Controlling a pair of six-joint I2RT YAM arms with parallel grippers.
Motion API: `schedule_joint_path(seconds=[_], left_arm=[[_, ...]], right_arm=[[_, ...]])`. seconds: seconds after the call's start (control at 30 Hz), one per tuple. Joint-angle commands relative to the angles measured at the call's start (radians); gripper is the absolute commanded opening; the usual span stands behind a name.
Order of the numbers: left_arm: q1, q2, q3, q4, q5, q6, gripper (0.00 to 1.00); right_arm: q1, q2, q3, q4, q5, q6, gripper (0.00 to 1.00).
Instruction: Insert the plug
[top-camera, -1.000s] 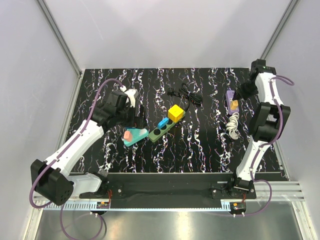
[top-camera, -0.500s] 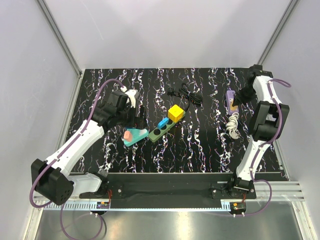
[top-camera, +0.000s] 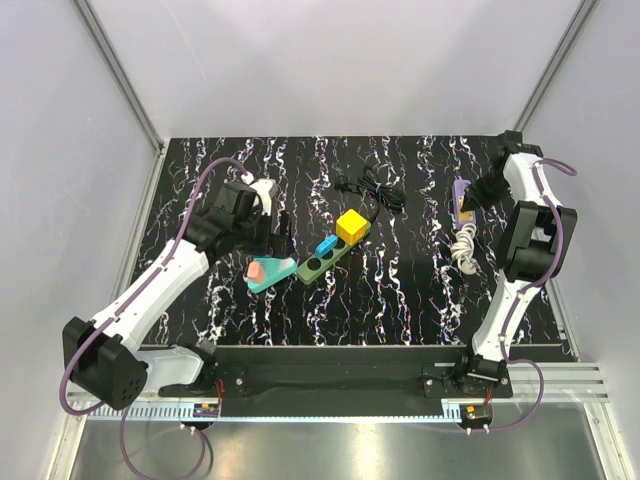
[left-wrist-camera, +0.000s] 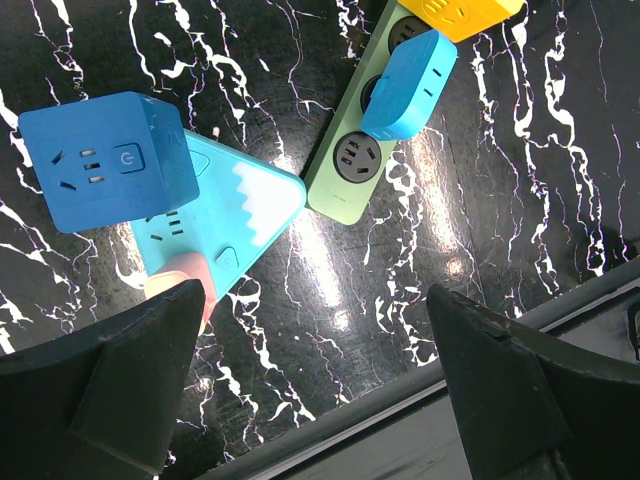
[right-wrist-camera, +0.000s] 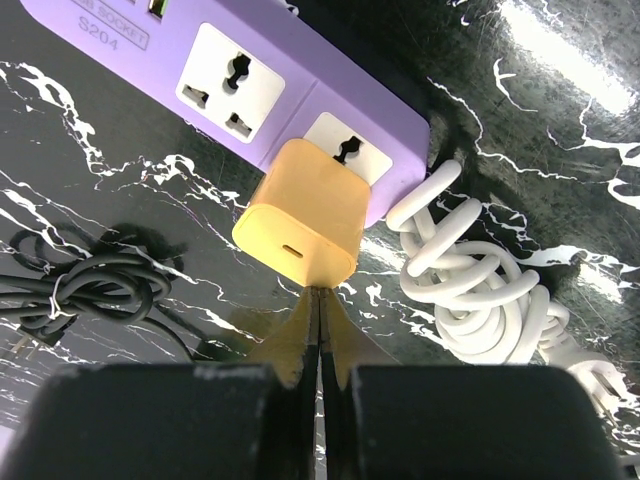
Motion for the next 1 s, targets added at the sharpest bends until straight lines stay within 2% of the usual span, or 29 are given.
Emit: schedule_joint_path(seconds=[0.0,0.17,0.97], left_arm=[[-0.004,0.008,0.002,0.030,-0.013,0.011,0.99],[-0.004,0.008,0.002,0.031,-0.016,0.012,0.99],[-0.006,0.014,0.002,0.028,-0.014,0.012,0.99]], right_arm=[[-0.004,0.059,-0.073,0.066,0.076,-0.005,0.00],[-0.012,0.042,-0.072,0.068,0.088,-0.006,0.00],[-0.015,-0.004,0.166,0.003,0.013,-0.097,0.00]])
